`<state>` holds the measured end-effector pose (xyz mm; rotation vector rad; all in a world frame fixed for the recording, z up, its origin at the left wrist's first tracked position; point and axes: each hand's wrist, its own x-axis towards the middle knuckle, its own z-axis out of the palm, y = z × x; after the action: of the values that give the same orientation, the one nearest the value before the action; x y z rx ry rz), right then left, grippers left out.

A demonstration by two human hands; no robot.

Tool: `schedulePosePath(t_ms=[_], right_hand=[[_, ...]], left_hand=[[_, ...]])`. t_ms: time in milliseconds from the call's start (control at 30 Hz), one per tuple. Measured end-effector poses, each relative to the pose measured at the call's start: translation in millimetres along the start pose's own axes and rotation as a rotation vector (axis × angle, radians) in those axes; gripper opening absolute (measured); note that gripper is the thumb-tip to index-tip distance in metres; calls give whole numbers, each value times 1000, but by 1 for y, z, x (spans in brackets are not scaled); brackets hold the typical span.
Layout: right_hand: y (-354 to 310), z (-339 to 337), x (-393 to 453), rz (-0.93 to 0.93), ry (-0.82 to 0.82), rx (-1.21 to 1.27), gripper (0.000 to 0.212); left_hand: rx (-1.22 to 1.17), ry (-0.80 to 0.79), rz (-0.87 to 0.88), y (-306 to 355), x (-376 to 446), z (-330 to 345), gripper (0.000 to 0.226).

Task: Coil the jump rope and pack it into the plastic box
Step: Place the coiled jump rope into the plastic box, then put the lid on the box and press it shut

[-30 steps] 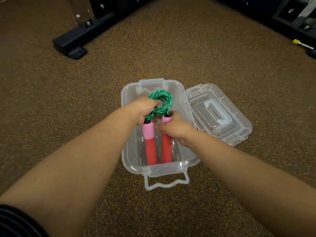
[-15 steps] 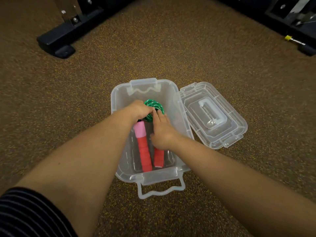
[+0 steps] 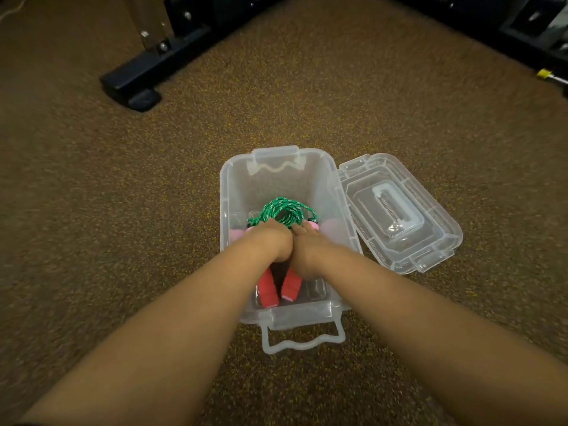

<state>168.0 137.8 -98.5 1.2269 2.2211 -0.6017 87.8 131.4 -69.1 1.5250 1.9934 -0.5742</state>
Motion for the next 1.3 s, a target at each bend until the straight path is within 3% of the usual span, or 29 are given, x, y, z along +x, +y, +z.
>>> schedulePosePath(t_ms=[67,167,300,400,467,667,933,1100,1300], right_hand=[[1,-13,-14,-34,48,-55,49],[8,-42,-44,-140,267,-26,25],[45,-68,-73,-305,711,205,33],[88,-66,-92,-258,939,419,30],[117,-51,-97,-157,911,417,31],[181,14,-104,14,552,253,39],[188,69,-95,21,285,112,57],[182,78,-90,67,369,-37,40],[190,72,-103,-70,503,-178,34]], left_hand=[[61,-31,95,-1,-4,-7,37],[85,2,154,-2,-9,-16,33],[-223,182,62,4,-20,-30,48],[-375,328,137,13,-33,-39,56],[-384,389,236,22,-43,-42,61],[-257,586,539,69,-62,-49,63],[164,311,591,130,-61,-21,63],[236,189,571,137,-55,-6,72],[251,168,574,136,-55,-1,84]])
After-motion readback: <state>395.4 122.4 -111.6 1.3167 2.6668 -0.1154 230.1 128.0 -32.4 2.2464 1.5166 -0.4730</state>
